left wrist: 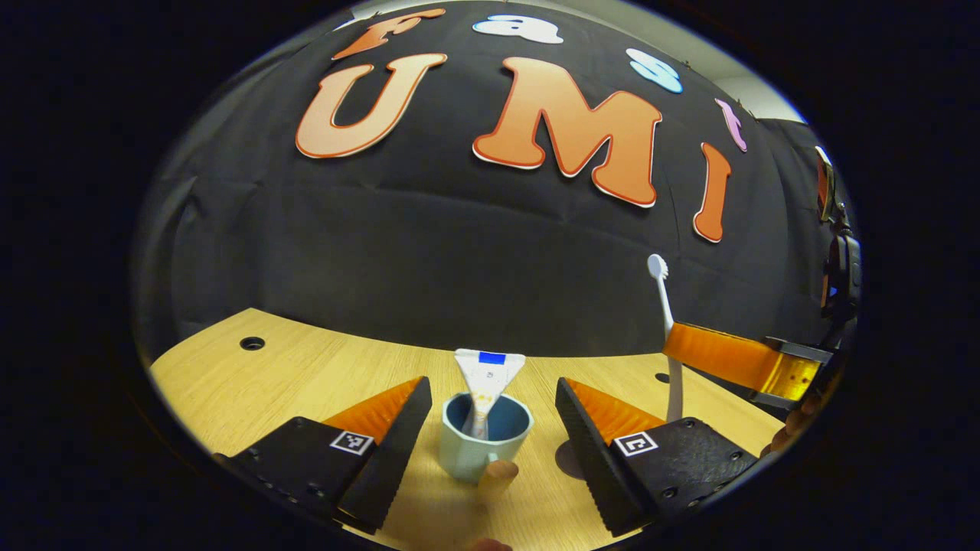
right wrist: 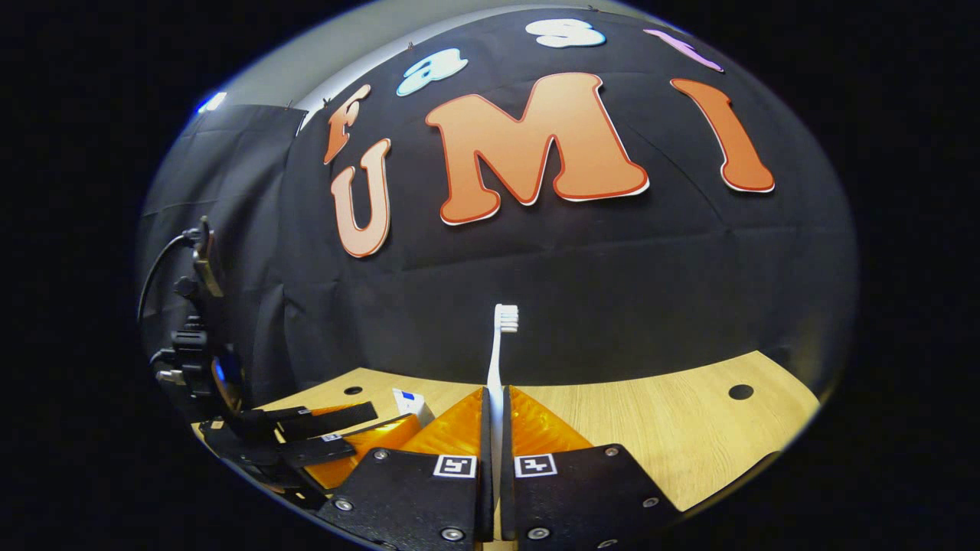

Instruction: Put the toothbrush and toothpaste on the desktop into the cup, then pick up the cup and place it on the coaster on the desktop.

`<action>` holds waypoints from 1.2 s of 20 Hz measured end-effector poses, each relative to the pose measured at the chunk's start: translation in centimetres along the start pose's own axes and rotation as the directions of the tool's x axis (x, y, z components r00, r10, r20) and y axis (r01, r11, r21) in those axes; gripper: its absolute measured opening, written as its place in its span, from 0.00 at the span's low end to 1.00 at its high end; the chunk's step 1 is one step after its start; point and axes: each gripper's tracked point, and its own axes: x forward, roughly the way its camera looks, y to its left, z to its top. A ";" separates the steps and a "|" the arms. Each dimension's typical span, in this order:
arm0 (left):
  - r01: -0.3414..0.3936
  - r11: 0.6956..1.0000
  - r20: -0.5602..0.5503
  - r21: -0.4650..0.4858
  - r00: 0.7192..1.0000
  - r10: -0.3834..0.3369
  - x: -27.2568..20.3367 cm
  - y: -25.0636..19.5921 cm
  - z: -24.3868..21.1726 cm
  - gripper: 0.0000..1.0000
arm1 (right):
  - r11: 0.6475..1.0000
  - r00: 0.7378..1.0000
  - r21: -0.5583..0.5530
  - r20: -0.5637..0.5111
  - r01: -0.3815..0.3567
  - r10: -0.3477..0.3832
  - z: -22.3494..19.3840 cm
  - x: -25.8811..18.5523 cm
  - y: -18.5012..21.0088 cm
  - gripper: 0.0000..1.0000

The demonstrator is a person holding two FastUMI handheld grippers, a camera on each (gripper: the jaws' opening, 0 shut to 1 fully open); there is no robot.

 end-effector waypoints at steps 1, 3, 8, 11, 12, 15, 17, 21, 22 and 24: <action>-0.011 1.000 0.010 0.011 1.000 0.010 -0.7 0.5 0.3 0.98 | 1.000 1.000 0.015 0.003 -0.008 0.008 0.1 0.5 0.4 0.04; -0.044 0.998 0.031 0.044 0.999 0.042 -2.0 2.0 0.8 0.98 | 1.000 1.000 0.025 0.022 -0.018 0.018 0.6 1.4 1.4 0.04; -0.065 0.993 0.079 0.100 0.995 0.057 -4.4 3.7 1.7 0.98 | 0.999 0.997 0.040 0.072 -0.035 0.032 1.7 4.0 2.9 0.04; -0.071 0.991 0.077 0.114 0.995 0.062 -5.3 4.5 1.5 0.98 | 0.998 0.993 0.050 0.115 -0.030 0.024 2.4 5.6 3.1 0.04; -0.073 0.991 0.079 0.114 0.995 0.064 -5.5 4.6 1.5 0.98 | 0.997 0.992 0.064 0.125 -0.037 0.028 2.4 5.9 3.3 0.04; -0.069 0.991 0.083 0.118 0.995 0.059 -6.0 5.0 1.1 0.98 | 0.996 0.989 0.082 0.144 -0.027 0.015 2.0 7.8 3.2 0.04; -0.075 0.990 0.079 0.123 0.995 0.065 -6.2 5.4 0.7 0.98 | 0.995 0.990 0.099 0.138 -0.032 0.018 1.1 8.6 3.5 0.04; -0.075 0.993 0.059 0.091 0.996 0.070 -6.0 5.6 -0.4 0.98 | 0.987 0.988 0.151 0.149 -0.054 0.031 -0.1 10.2 4.0 0.04; -0.070 0.994 0.050 0.083 0.997 0.066 -5.8 5.3 -0.9 0.98 | 0.986 0.989 0.161 0.144 -0.049 0.025 -0.7 10.5 3.9 0.04; -0.067 0.995 0.032 0.079 0.997 0.065 -5.7 5.0 -1.7 0.98 | 0.982 0.990 0.180 0.137 -0.055 0.030 -1.4 11.0 4.0 0.04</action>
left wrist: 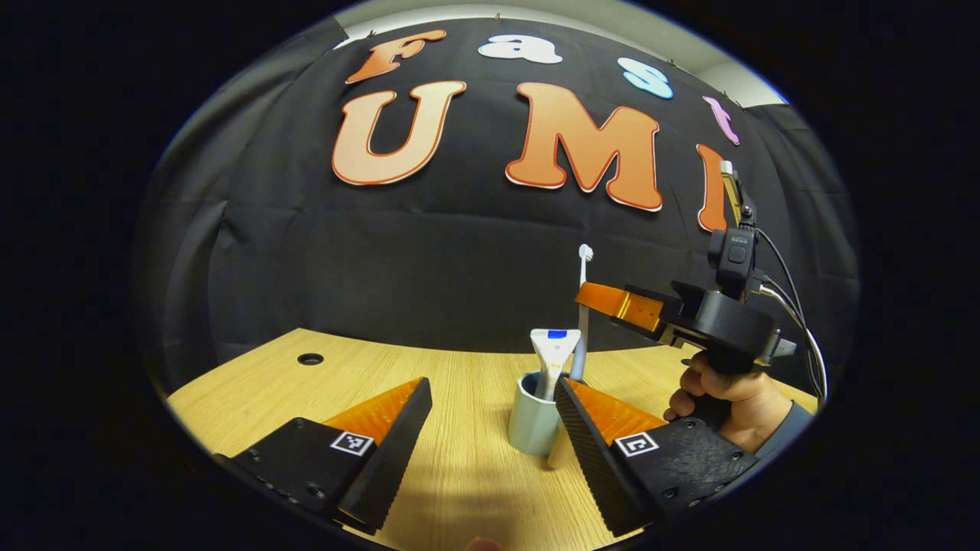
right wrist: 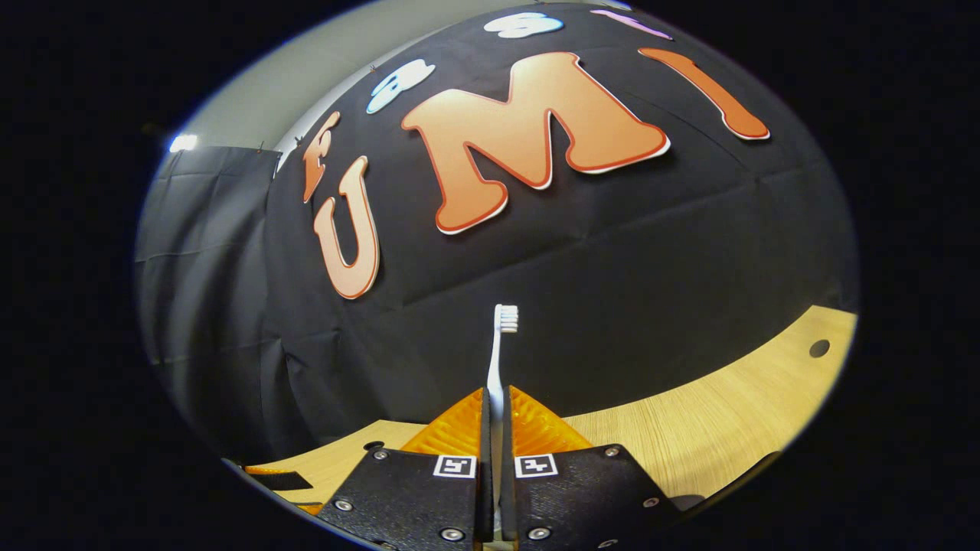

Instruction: Put the toothbrush and toothpaste on the desktop into the cup, then pick up the cup and place it on the coaster on the desktop.

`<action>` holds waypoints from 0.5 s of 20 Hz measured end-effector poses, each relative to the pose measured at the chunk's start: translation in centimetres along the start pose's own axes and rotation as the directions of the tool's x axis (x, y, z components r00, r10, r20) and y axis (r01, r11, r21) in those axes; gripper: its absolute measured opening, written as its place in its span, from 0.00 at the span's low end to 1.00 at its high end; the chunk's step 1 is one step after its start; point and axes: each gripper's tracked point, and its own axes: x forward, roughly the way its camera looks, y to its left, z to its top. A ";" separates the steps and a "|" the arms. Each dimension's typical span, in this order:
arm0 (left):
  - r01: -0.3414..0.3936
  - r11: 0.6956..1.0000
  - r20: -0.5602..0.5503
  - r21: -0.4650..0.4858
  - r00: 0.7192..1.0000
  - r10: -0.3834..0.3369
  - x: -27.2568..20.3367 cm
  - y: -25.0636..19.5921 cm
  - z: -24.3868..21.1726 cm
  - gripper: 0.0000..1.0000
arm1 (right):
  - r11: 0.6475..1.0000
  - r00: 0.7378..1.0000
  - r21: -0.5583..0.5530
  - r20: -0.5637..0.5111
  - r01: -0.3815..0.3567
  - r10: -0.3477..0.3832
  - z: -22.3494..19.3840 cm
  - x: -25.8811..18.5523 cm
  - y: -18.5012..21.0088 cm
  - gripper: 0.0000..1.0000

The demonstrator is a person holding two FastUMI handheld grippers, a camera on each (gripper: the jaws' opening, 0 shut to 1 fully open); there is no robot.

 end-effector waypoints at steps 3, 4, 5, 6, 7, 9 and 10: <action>0.001 1.000 -0.023 0.002 1.000 -0.001 0.1 -0.4 -1.0 0.98 | 1.000 1.000 0.004 -0.007 -0.026 0.026 -0.8 0.2 0.5 0.07; 0.000 1.000 -0.029 0.004 1.000 0.000 0.1 -0.5 -1.3 0.98 | 0.999 0.999 0.001 -0.019 -0.033 0.033 -1.3 0.1 0.6 0.08; -0.004 1.000 -0.036 0.005 0.999 0.005 0.2 -0.5 -1.6 0.98 | 0.999 0.998 -0.005 -0.033 -0.049 0.049 -1.5 -0.2 0.8 0.09; -0.007 1.000 -0.045 0.002 0.999 0.007 0.1 -0.5 -2.0 0.98 | 0.998 0.997 -0.016 -0.047 -0.057 0.056 -1.7 -0.5 1.0 0.11; -0.013 1.000 -0.048 0.000 0.999 0.013 0.1 -0.5 -1.9 0.99 | 0.998 0.996 -0.028 -0.062 -0.064 0.062 -1.6 -0.9 1.0 0.18; -0.019 1.000 -0.043 0.001 0.999 0.019 -0.2 -0.6 -1.6 0.98 | 0.996 0.995 -0.054 -0.079 -0.068 0.064 -1.1 -1.8 1.0 0.27; -0.024 1.000 -0.039 0.005 0.999 0.024 -0.4 -0.6 -1.4 0.98 | 0.996 0.995 -0.064 -0.075 -0.068 0.063 -0.6 -2.3 1.0 0.29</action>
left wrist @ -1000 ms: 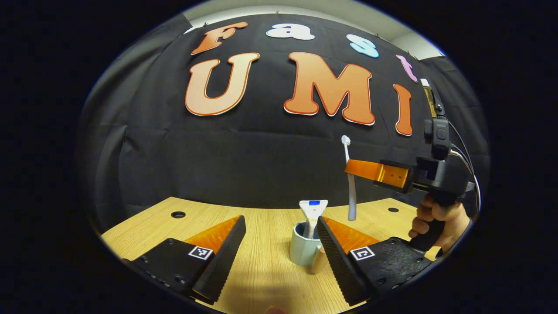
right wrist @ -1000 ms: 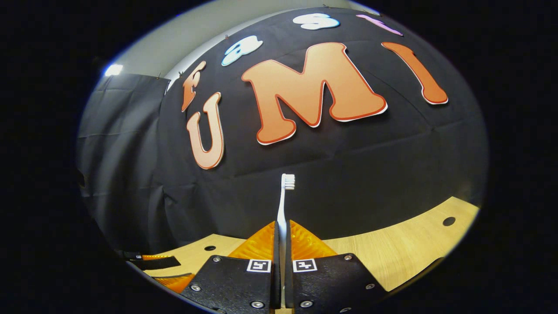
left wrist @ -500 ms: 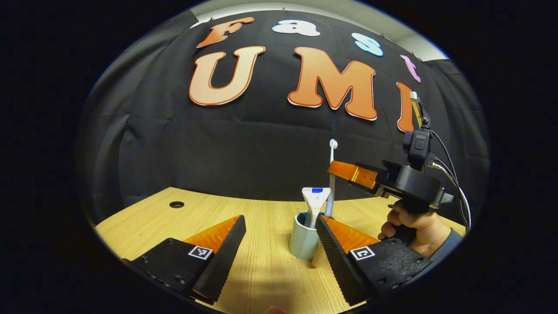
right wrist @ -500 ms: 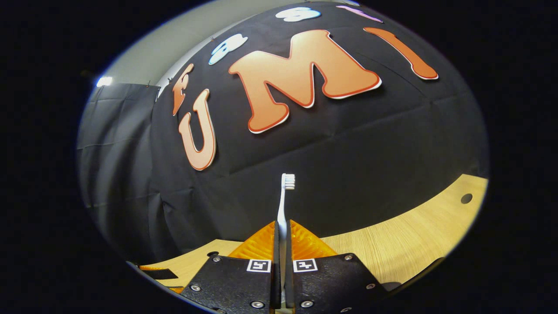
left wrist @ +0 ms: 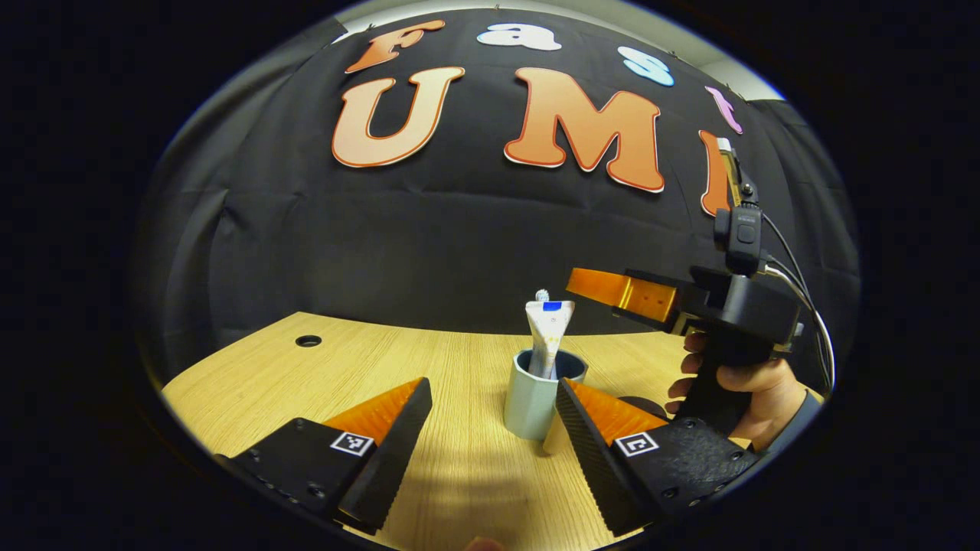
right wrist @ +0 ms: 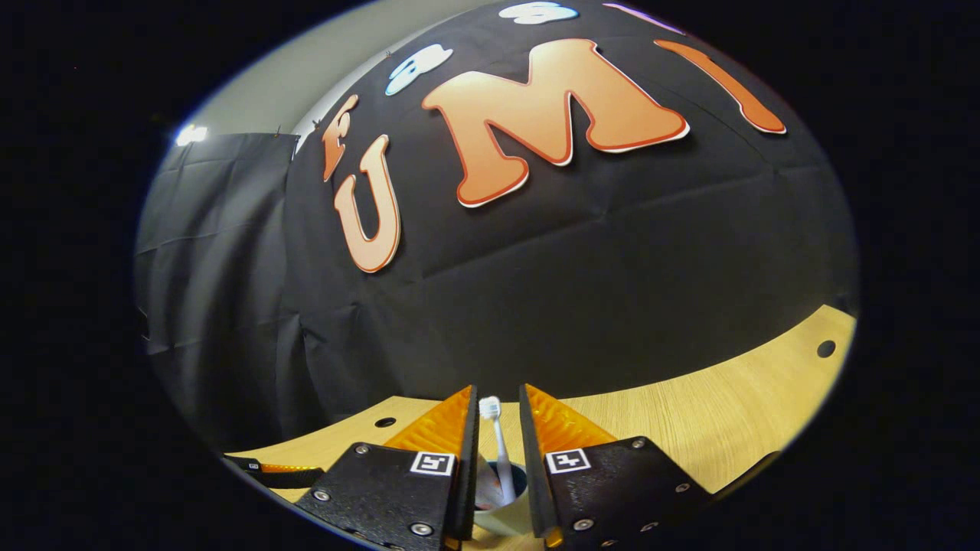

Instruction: Put the toothbrush and toothpaste on the desktop into the cup, then pick up the cup and place it on the coaster on the desktop.

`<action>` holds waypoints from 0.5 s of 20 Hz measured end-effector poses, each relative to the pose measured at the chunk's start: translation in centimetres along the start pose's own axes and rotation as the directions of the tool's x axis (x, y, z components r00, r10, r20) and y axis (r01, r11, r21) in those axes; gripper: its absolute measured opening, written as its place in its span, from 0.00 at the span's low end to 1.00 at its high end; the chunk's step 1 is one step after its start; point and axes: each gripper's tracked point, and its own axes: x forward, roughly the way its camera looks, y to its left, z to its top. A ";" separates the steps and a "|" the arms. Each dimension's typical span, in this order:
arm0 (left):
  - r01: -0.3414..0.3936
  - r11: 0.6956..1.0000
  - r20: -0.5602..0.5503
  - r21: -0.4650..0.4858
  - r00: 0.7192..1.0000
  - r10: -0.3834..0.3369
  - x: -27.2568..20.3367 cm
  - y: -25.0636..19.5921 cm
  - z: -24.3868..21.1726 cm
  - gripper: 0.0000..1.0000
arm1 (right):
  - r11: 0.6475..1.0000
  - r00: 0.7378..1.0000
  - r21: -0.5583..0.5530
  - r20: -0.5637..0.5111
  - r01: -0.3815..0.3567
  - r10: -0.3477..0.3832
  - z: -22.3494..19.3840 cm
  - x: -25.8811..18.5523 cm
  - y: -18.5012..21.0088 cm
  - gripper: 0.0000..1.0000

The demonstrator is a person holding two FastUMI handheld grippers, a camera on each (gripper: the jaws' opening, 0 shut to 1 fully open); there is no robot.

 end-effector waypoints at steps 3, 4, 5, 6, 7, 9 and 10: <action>-0.003 1.000 -0.008 -0.005 1.000 0.003 -0.7 -0.5 0.7 0.98 | 1.000 1.000 -0.027 0.013 -0.004 0.004 1.9 -2.1 0.1 0.51; -0.007 1.000 -0.009 -0.013 1.000 0.007 -1.0 -0.7 1.1 0.98 | 0.999 1.000 -0.039 0.017 -0.004 0.005 2.5 -2.8 0.1 0.51; -0.009 1.000 -0.011 -0.023 1.000 0.009 -1.3 -0.9 1.4 0.98 | 0.999 1.000 -0.053 0.023 -0.002 0.004 3.1 -3.5 0.0 0.66; -0.010 0.999 -0.013 -0.031 1.000 0.010 -1.5 -1.0 1.6 0.98 | 0.998 1.000 -0.068 0.026 0.003 -0.001 3.7 -4.2 -0.1 0.65; -0.012 0.999 -0.018 -0.035 1.000 0.011 -1.7 -1.2 2.0 0.98 | 0.997 1.000 -0.080 0.028 0.003 0.000 4.2 -4.9 -0.2 0.77; -0.009 0.999 -0.030 -0.032 1.000 0.009 -2.0 -1.8 2.6 0.98 | 0.995 0.999 -0.101 0.033 0.003 0.000 5.0 -6.4 -0.2 0.85; 0.004 1.000 -0.047 -0.031 0.999 -0.005 -2.0 -2.5 2.6 0.98 | 0.994 0.999 -0.109 0.034 0.003 0.000 5.3 -7.2 -0.4 0.87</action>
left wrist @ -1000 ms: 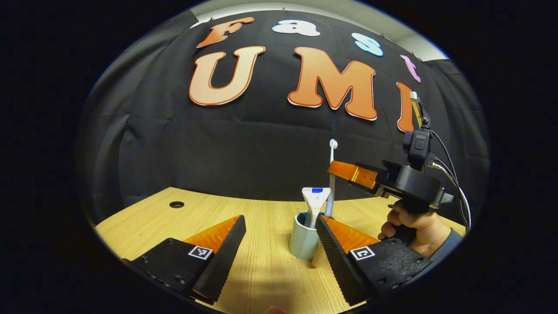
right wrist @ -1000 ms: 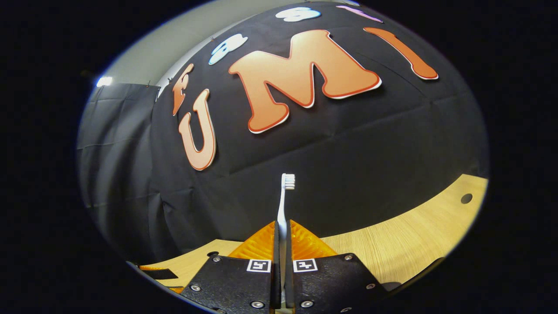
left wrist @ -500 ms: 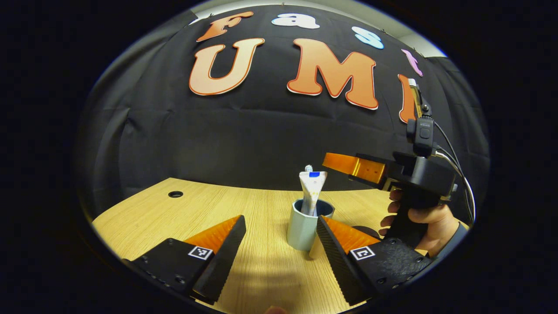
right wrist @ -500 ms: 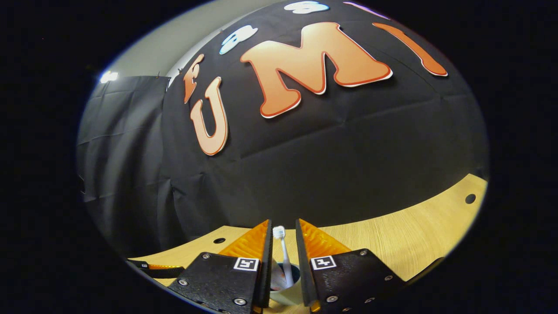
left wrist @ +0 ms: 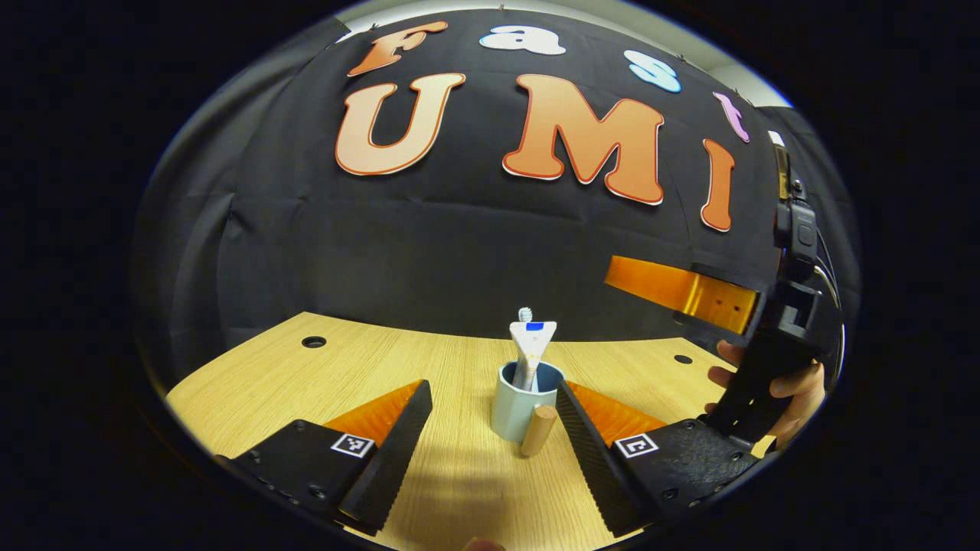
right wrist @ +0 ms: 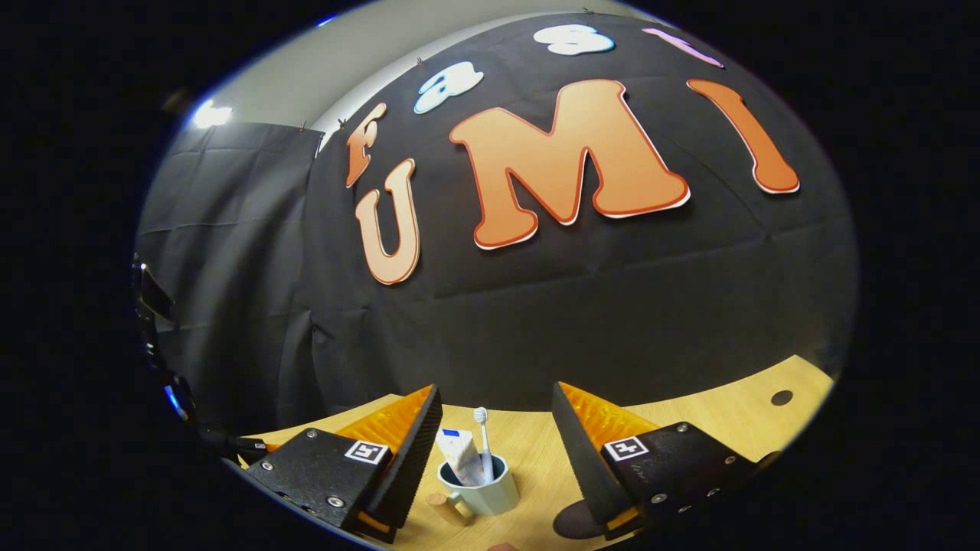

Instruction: Put the toothbrush and toothpaste on the desktop into the cup, then pick up the cup and place it on the coaster on the desktop.

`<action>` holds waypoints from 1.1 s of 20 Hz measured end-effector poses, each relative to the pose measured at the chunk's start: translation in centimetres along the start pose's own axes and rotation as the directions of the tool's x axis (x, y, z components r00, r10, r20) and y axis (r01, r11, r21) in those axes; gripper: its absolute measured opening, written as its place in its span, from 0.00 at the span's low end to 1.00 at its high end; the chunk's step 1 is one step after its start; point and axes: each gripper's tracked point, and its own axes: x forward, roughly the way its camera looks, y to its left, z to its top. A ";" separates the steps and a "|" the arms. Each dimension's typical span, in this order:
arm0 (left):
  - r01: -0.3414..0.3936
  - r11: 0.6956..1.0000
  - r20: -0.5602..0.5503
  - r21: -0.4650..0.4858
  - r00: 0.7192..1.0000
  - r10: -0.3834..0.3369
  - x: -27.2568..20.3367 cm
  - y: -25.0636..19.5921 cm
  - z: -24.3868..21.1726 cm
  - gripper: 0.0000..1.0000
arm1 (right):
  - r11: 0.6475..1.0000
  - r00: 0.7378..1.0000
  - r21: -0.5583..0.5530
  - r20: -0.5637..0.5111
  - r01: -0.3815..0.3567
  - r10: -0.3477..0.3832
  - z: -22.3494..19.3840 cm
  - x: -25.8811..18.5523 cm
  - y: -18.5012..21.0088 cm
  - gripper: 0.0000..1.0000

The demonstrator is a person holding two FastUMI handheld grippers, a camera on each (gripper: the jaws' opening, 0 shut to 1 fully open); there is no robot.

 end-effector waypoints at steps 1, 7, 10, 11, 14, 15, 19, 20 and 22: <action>0.028 1.000 -0.020 -0.001 0.999 -0.028 0.0 -0.8 -0.2 0.98 | 1.000 1.000 -0.003 -0.007 0.003 -0.003 0.2 -0.9 -0.3 0.90; 0.061 0.998 -0.145 0.024 0.988 -0.057 0.4 -2.4 -1.0 0.98 | 1.000 1.000 -0.024 -0.023 0.014 -0.014 1.9 -6.8 -3.1 0.97; 0.058 0.997 -0.195 0.056 0.980 -0.046 1.0 -2.5 -1.7 0.98 | 0.994 0.999 -0.101 -0.015 0.036 -0.037 2.7 -10.5 -5.1 0.97; 0.060 0.997 -0.214 0.056 0.976 -0.047 1.3 -2.6 -1.8 0.98 | 0.993 0.999 -0.111 -0.022 0.037 -0.040 2.8 -11.7 -5.5 0.97; 0.077 0.996 -0.286 0.049 0.956 -0.060 2.5 -3.4 -2.2 0.98 | 0.988 0.998 -0.145 -0.019 0.057 -0.060 3.6 -15.0 -6.6 0.97; 0.103 0.994 -0.312 0.027 0.946 -0.089 3.0 -4.3 -2.3 0.98 | 0.987 0.998 -0.153 -0.014 0.055 -0.058 3.7 -16.1 -6.7 0.97; 0.108 0.993 -0.445 -0.041 0.888 -0.115 5.2 -5.3 -3.7 0.98 | 0.983 0.998 -0.172 -0.001 0.068 -0.070 3.2 -19.3 -7.0 0.97; 0.109 0.993 -0.478 -0.047 0.870 -0.118 5.8 -5.5 -4.0 0.98 | 0.982 0.998 -0.177 -0.006 0.067 -0.070 2.9 -19.8 -7.0 0.97; 0.128 0.990 -0.543 -0.056 0.829 -0.138 6.5 -5.7 -5.0 0.98 | 0.981 0.997 -0.185 -0.020 0.064 -0.068 2.2 -20.5 -6.8 0.97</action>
